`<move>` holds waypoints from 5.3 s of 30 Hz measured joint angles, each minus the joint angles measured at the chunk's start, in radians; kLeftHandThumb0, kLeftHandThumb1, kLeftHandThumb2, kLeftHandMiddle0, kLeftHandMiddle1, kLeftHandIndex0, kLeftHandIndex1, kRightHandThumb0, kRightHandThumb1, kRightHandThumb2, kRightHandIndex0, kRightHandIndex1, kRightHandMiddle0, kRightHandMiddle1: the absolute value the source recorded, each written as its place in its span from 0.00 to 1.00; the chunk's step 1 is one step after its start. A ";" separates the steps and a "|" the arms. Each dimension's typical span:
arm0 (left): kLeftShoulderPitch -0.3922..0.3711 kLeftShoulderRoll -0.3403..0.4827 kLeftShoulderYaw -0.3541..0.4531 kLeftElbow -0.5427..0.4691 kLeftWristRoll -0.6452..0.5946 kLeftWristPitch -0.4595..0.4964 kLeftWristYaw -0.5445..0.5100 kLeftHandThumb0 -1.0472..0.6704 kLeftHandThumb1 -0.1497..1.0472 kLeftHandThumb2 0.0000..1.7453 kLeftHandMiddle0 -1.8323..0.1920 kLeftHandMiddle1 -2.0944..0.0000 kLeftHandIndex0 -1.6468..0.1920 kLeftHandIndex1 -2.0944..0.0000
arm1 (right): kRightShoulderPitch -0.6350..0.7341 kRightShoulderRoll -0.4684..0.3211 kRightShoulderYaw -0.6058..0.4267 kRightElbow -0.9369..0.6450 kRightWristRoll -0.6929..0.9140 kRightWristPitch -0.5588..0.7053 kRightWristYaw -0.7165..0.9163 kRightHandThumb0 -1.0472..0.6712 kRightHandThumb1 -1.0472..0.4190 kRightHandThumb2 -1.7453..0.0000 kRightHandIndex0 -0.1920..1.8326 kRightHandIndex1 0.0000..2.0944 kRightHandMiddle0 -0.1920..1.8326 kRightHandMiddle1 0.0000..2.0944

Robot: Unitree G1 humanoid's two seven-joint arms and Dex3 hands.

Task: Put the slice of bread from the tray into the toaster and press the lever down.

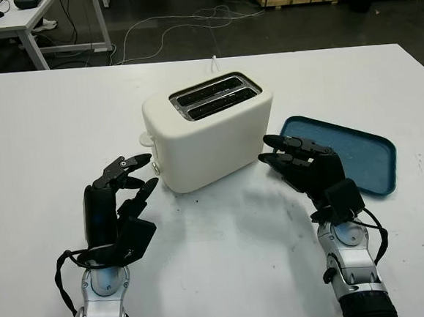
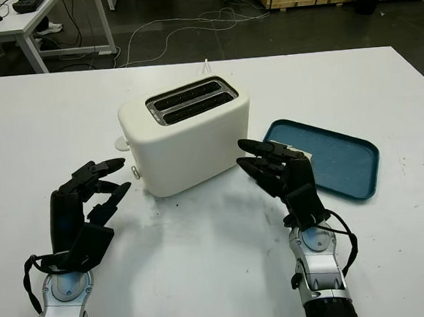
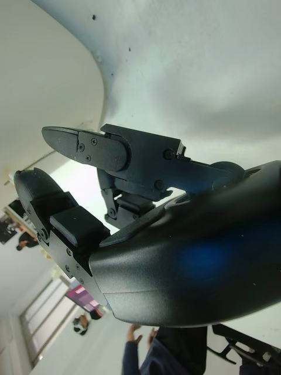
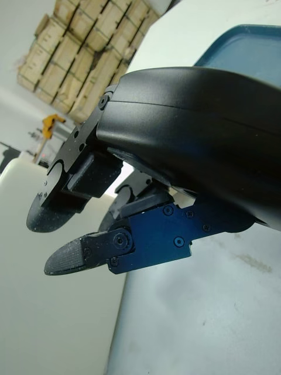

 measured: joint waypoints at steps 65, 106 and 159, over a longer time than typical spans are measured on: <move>-0.023 0.002 0.000 0.017 0.003 -0.015 0.015 0.46 0.89 0.09 0.62 0.39 0.53 0.72 | -0.180 -0.618 0.219 0.556 -0.948 -0.420 -0.669 0.17 0.25 1.00 0.23 0.00 0.27 0.00; -0.017 0.005 0.000 -0.044 -0.032 -0.017 -0.038 0.47 0.89 0.10 0.63 0.37 0.55 0.70 | -0.284 -0.669 0.377 0.396 -0.919 -0.163 -0.328 0.30 0.22 1.00 0.29 0.03 0.30 0.01; -0.013 0.005 0.009 -0.056 -0.028 -0.017 -0.042 0.47 0.89 0.10 0.62 0.38 0.55 0.69 | -0.322 -0.630 0.419 0.538 -0.866 -0.201 -0.665 0.27 0.09 0.80 0.58 0.83 0.43 0.83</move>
